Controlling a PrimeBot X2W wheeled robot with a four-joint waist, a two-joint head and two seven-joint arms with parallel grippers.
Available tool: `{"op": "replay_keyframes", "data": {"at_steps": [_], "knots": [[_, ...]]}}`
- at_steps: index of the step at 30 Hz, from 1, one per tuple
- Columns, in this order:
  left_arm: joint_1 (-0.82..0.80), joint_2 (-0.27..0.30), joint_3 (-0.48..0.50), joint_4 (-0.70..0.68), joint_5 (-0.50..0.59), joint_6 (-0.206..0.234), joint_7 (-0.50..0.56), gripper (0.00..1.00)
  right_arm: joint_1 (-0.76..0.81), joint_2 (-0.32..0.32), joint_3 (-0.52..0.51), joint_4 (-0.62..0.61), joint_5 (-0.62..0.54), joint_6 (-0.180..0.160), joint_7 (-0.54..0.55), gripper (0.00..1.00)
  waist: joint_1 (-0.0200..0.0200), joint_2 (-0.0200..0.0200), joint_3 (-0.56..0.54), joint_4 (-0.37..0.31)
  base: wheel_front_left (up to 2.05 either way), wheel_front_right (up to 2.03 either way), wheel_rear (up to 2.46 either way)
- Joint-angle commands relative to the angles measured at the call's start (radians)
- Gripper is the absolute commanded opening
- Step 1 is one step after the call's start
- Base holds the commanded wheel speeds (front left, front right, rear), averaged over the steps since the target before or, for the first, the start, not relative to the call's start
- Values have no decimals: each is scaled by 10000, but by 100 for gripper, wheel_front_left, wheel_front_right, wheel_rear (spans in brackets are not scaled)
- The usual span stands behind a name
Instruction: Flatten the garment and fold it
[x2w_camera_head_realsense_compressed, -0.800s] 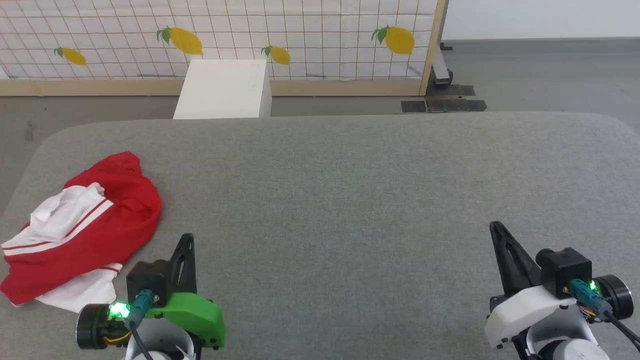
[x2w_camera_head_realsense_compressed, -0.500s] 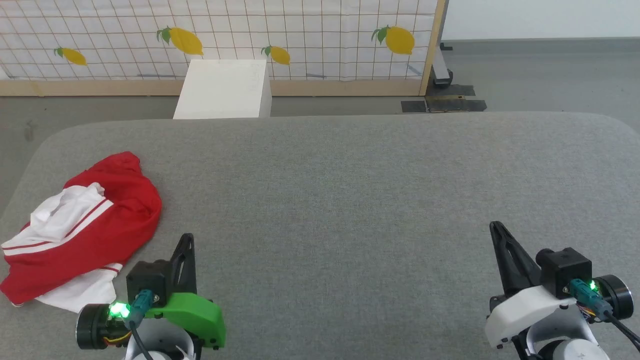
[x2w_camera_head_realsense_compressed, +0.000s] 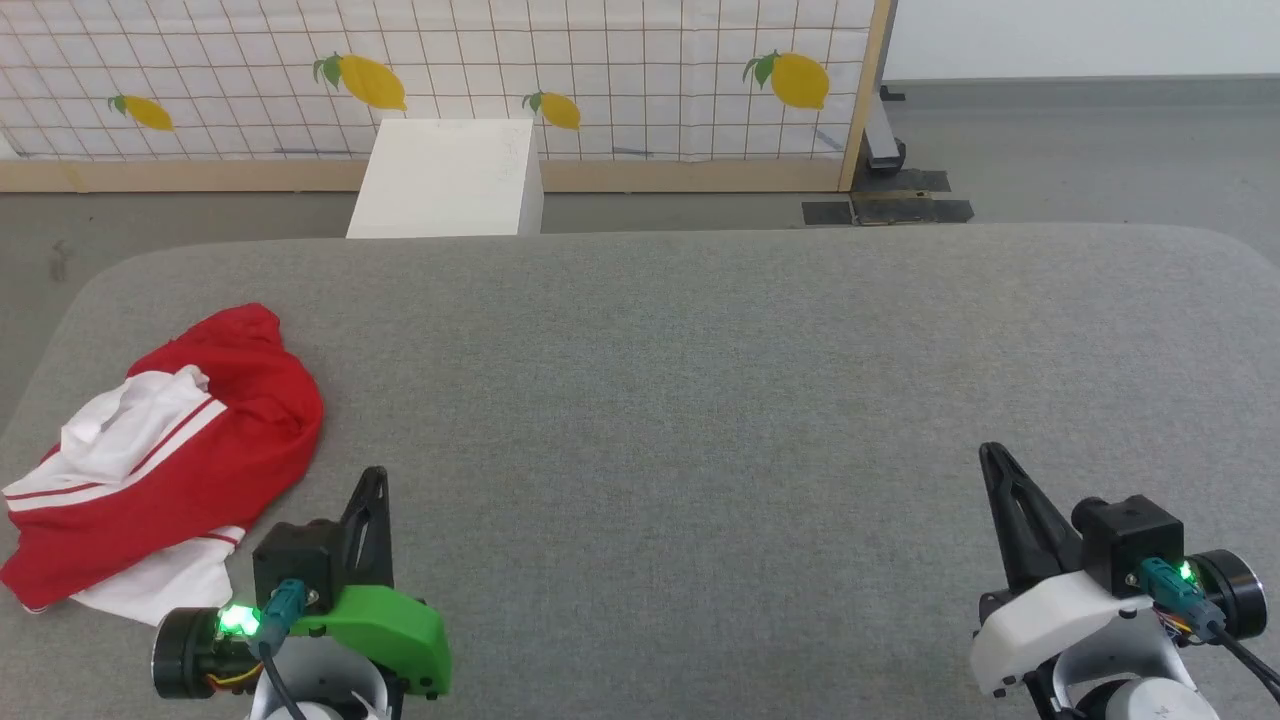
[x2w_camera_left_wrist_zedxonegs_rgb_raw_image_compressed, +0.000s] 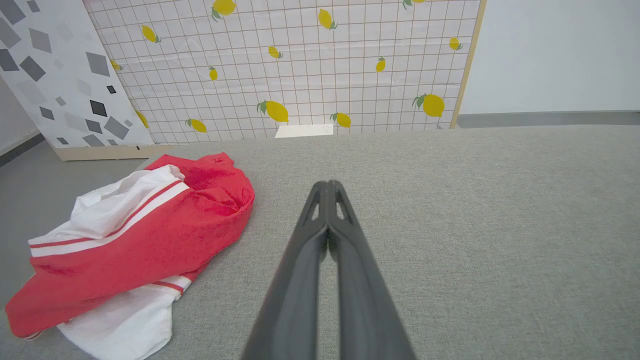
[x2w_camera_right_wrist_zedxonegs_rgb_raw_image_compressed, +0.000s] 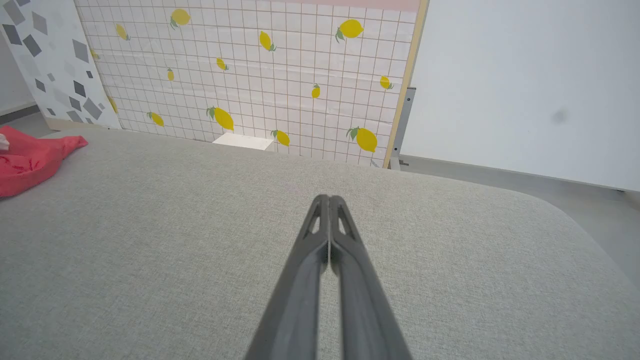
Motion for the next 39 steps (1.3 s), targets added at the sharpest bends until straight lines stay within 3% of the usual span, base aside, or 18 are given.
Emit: {"op": "replay_keyframes", "data": {"at_steps": [1,2,25,39], "knots": [[-177,-53,35,34,103,-20,14,0,-159,22,16,20,62,-15,5,0,0,0,0,0,0,0,0],[0,0,0,0,0,0,0,100,0,0,0,0,0,0,0,100,0,0,0,0,0,0,0],[109,-6,-155,-17,-147,42,-393,100,29,2,-443,201,137,-2,-394,100,0,0,-1,63,0,0,0],[250,-13,-184,1,-284,88,-684,100,84,4,-576,350,136,-4,-686,100,0,0,-77,496,0,0,0]]}}
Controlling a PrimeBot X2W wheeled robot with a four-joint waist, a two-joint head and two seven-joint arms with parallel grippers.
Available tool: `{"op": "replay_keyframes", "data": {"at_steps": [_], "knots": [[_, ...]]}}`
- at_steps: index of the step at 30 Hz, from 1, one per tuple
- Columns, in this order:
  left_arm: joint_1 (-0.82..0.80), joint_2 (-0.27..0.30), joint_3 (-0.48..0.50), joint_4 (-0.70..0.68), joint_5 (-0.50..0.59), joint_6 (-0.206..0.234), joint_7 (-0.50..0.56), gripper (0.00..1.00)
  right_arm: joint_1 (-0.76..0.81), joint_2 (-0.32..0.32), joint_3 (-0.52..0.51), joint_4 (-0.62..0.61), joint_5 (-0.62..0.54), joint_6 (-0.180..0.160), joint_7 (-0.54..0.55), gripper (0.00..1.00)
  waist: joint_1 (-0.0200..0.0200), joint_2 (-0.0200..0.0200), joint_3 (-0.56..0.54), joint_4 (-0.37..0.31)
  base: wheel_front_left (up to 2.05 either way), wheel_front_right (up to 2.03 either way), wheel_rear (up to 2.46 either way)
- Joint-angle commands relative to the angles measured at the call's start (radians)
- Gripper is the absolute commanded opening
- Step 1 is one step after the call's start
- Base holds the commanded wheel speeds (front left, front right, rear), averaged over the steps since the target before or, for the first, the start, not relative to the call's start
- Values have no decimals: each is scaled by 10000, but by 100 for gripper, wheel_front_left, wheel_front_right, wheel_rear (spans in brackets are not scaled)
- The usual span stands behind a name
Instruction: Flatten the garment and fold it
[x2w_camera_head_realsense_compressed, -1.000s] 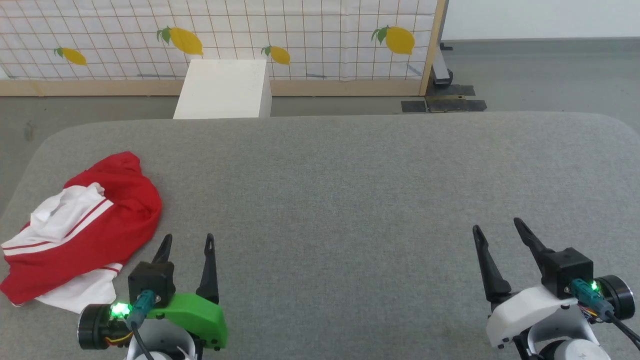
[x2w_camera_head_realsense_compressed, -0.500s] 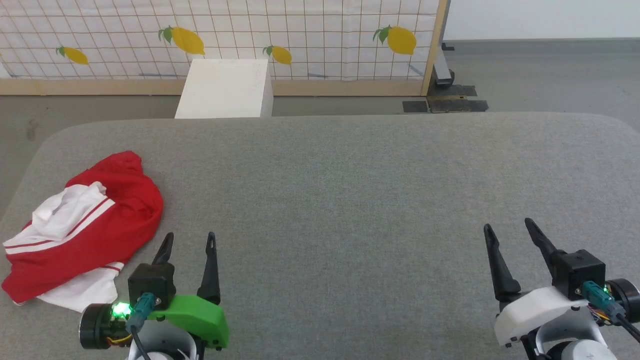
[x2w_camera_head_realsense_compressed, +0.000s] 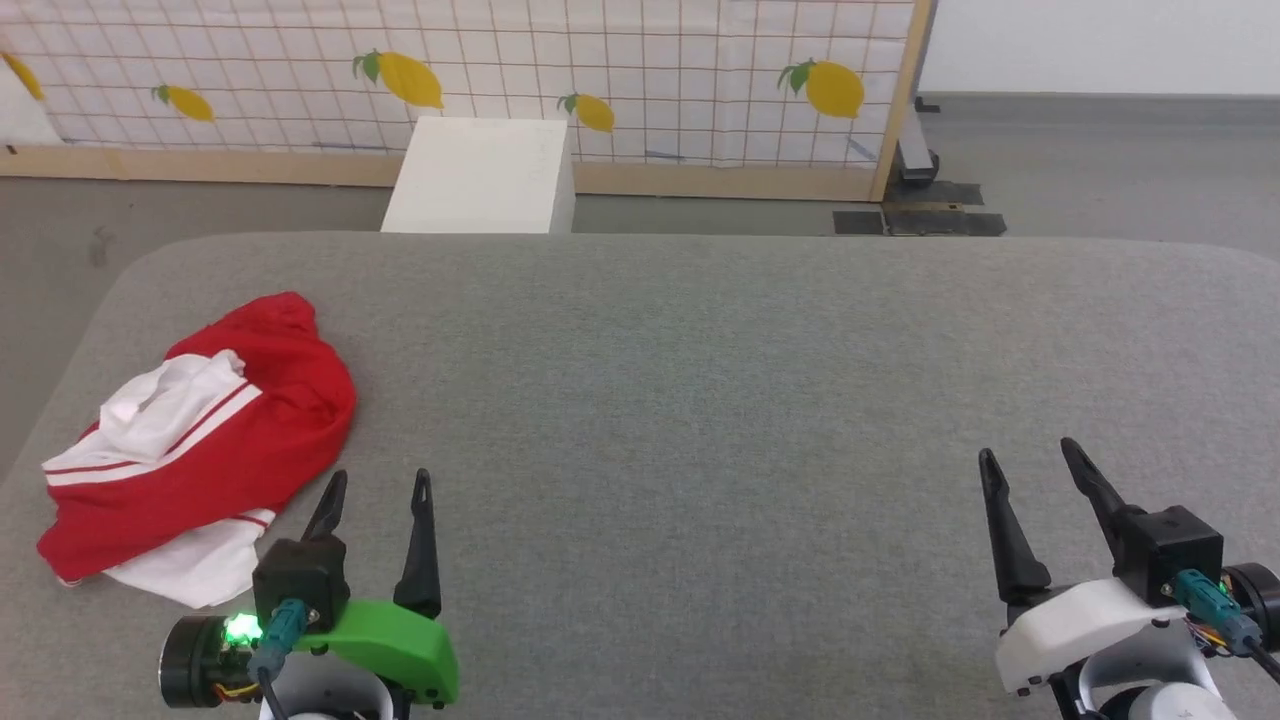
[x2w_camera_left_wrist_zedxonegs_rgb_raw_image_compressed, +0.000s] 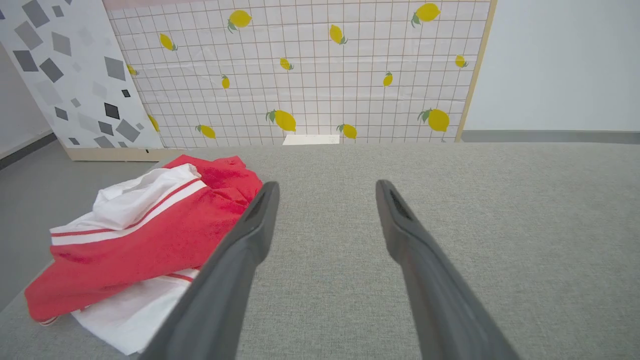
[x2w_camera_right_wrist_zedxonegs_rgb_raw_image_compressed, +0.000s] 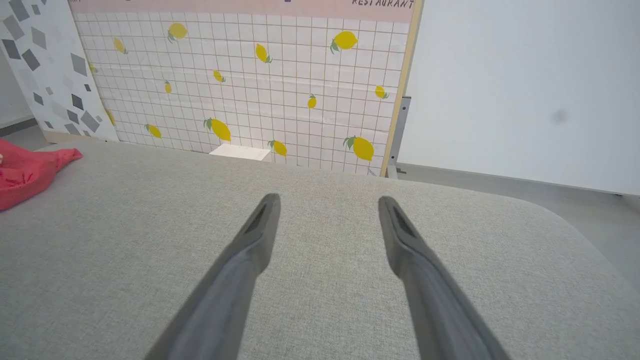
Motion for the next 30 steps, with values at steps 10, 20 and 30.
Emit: {"op": "replay_keyframes", "data": {"at_steps": [10,20,30], "knots": [[200,-19,-31,0,-162,103,-298,100,37,8,56,221,128,-5,-303,100,0,0,-9,577,0,0,0],[271,-23,-75,-11,-285,160,-503,100,-22,10,323,377,190,-6,-509,100,0,0,24,1171,0,0,0],[372,-27,-96,33,-368,186,-708,100,-54,12,658,536,306,-8,-714,100,0,0,-22,1854,0,0,0]]}}
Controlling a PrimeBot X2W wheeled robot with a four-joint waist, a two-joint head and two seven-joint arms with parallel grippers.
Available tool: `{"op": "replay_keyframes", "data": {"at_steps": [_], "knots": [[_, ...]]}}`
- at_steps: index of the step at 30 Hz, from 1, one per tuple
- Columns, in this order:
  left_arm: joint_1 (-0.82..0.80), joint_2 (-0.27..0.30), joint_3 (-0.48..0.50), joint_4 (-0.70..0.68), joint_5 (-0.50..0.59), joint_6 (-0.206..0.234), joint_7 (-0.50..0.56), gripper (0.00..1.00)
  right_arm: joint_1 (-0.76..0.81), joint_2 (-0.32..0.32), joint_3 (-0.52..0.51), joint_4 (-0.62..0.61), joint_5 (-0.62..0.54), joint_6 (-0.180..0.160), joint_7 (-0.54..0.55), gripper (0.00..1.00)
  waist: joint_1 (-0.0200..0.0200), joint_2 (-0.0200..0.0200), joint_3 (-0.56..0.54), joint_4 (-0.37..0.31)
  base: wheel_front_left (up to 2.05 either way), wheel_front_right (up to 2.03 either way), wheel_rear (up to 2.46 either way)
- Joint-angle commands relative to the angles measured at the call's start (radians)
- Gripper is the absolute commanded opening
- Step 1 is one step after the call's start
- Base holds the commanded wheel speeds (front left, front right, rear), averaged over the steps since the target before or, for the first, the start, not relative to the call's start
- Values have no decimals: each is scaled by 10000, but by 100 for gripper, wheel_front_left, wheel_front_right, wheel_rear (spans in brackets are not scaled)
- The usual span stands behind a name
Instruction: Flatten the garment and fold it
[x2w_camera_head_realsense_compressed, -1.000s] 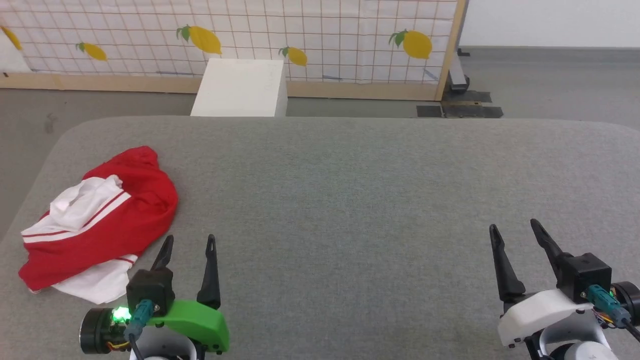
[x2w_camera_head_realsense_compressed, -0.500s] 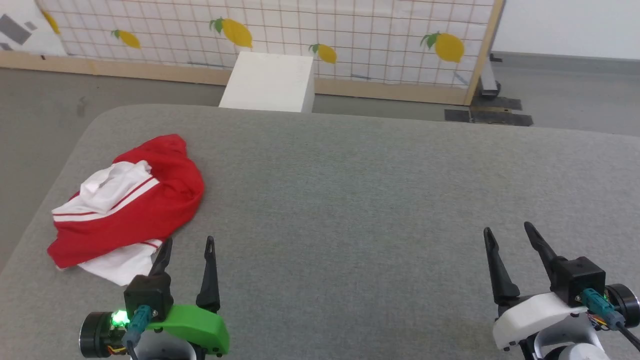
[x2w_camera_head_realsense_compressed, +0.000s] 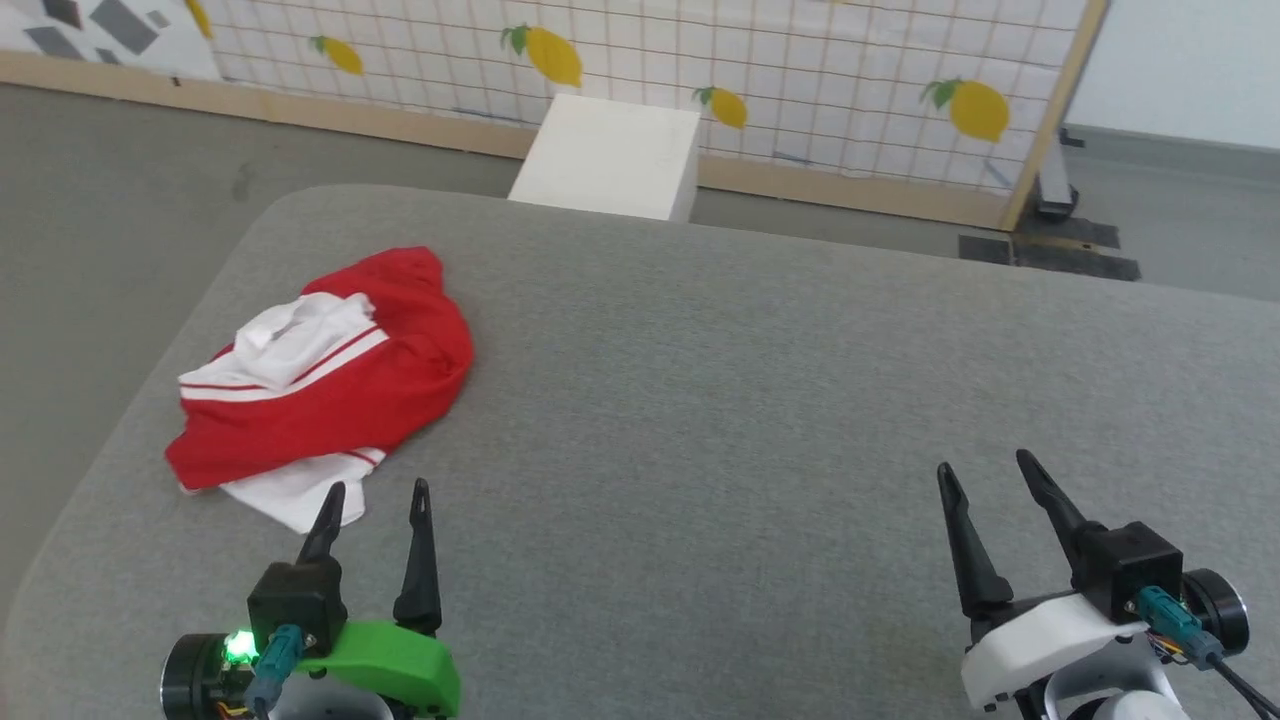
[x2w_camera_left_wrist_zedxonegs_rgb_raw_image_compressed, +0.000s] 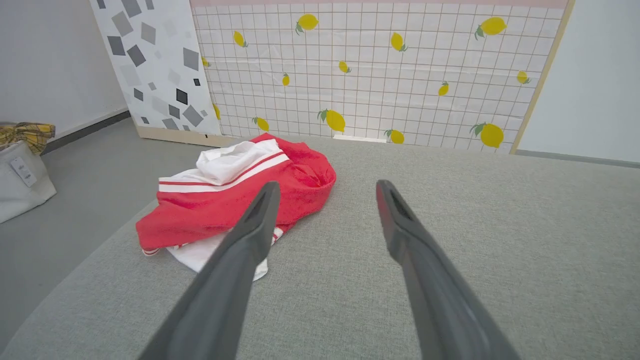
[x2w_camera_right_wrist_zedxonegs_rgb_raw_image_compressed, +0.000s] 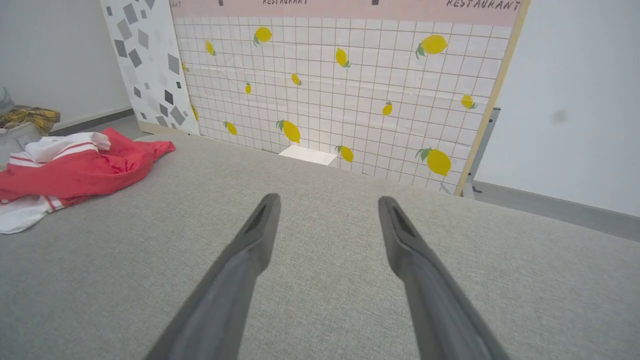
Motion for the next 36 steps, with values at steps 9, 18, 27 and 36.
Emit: {"op": "replay_keyframes", "data": {"at_steps": [9,18,27,36], "knots": [[269,-31,58,101,-179,-4,-286,100,-48,12,227,211,140,-9,-282,100,-1,0,-117,769,0,0,0],[369,-35,58,130,-256,1,-468,100,-35,14,373,376,204,-10,-465,100,-1,0,-163,1320,0,0,0],[489,-39,51,182,-307,-12,-655,100,-3,15,417,550,307,-11,-652,100,-1,0,-260,1790,0,0,0],[570,-43,24,223,-359,-54,-837,100,72,17,461,717,364,-12,-835,100,-1,0,-351,2145,0,0,0]]}}
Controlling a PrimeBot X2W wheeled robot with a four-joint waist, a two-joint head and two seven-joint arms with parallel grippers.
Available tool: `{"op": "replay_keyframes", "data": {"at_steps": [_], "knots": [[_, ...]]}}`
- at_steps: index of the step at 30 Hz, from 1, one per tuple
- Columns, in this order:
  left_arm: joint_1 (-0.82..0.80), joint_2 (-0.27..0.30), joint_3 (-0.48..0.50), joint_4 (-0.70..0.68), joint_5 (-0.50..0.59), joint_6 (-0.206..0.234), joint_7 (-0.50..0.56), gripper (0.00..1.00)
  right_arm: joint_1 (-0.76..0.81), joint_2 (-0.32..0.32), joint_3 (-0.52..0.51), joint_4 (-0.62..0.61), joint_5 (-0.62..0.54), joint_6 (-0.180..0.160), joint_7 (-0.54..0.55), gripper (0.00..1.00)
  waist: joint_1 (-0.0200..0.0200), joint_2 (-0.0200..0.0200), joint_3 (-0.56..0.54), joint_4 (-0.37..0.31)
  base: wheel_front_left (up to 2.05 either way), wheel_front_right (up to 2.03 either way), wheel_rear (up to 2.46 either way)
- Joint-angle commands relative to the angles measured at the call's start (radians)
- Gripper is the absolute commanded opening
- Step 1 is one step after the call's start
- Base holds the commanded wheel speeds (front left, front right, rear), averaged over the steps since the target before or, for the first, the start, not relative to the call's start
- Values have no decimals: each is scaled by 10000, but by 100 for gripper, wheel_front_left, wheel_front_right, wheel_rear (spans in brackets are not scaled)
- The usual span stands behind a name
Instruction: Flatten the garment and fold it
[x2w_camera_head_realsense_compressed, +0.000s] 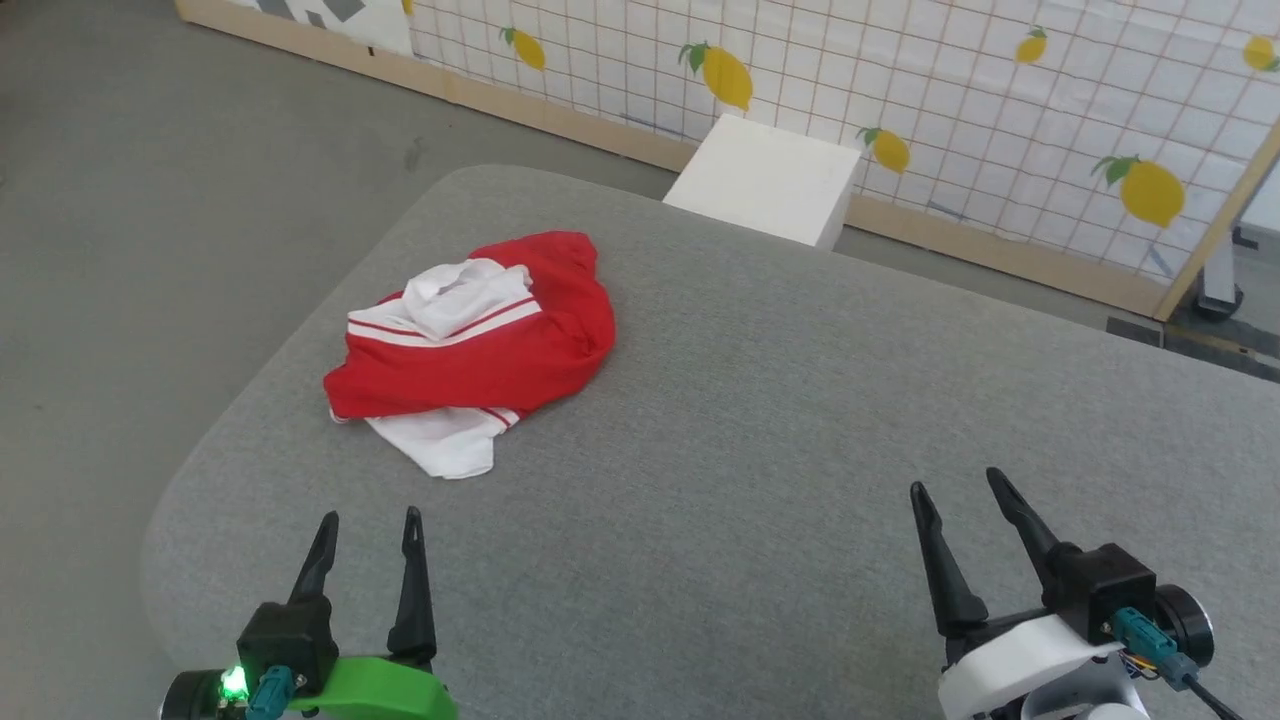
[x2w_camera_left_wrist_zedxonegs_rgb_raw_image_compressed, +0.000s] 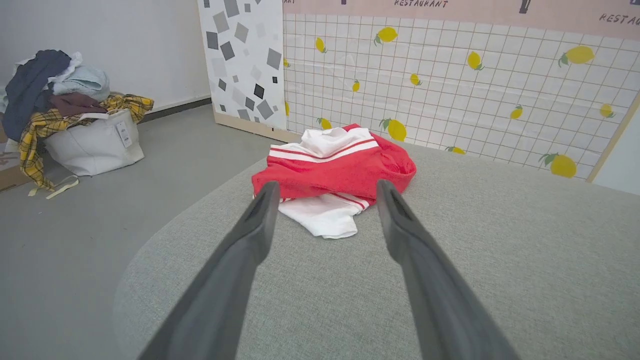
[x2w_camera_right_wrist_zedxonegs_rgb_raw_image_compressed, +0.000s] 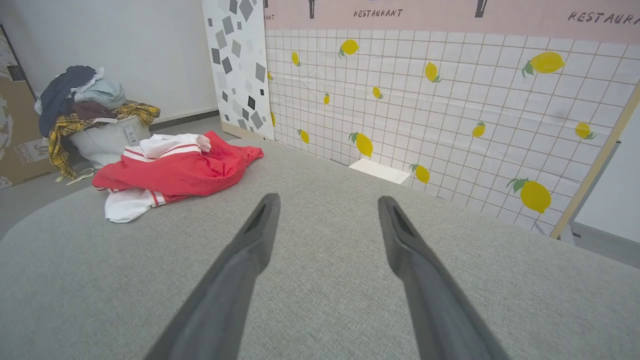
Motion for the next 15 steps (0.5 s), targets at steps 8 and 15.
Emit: {"op": "replay_keyframes", "data": {"at_steps": [8,15], "knots": [[264,-47,-36,42,-110,-81,-270,100,109,15,89,182,140,-13,-290,100,-1,0,-117,389,0,0,0],[314,-50,-63,28,-212,-71,-415,100,95,16,99,231,152,-14,-435,100,-1,0,-65,687,0,0,0]]}}
